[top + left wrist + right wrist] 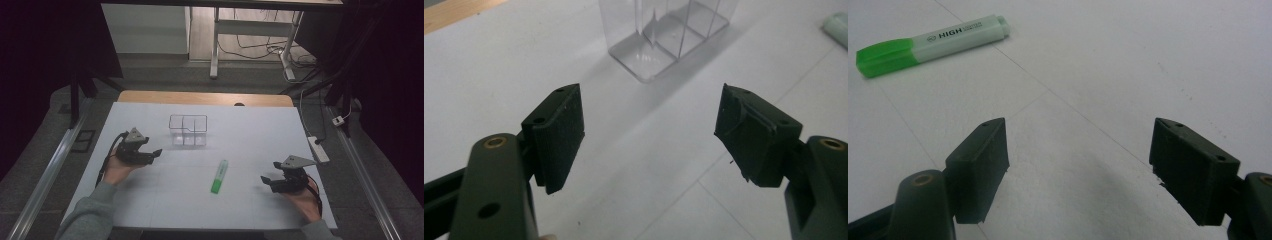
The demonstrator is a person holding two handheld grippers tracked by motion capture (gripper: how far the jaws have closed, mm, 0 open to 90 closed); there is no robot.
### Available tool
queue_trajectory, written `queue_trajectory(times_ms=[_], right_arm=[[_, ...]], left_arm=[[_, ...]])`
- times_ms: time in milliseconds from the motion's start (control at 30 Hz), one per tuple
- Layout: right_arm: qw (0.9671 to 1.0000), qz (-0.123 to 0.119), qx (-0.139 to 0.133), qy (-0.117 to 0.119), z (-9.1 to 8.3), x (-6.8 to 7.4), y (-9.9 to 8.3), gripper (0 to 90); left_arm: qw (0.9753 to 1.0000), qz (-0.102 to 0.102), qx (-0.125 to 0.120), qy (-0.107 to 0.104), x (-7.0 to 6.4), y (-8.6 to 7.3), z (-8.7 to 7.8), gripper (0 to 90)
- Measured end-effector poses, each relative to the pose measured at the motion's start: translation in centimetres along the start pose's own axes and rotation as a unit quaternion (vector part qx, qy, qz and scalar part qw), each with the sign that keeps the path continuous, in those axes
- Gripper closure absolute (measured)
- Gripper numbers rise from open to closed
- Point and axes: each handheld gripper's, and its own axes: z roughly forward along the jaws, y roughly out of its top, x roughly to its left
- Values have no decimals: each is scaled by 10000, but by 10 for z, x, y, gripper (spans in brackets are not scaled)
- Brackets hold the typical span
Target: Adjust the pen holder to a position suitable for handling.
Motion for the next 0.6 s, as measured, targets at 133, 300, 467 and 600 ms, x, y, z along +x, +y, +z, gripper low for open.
queue_trajectory(times_ms=[133,300,467,600], right_arm=[[10000,-6,22,22,0,0,0,233],[10000,-3,59,13,1,0,-1,233],[10000,-19,70,16,1,1,-2,233],[10000,-6,89,3,1,0,-2,233]], left_arm=[[10000,-29,15,10,4,5,7,278],[9999,-92,78,70,11,8,13,283],[9997,-170,116,107,18,8,20,309],[9995,-222,190,148,22,9,26,316]])
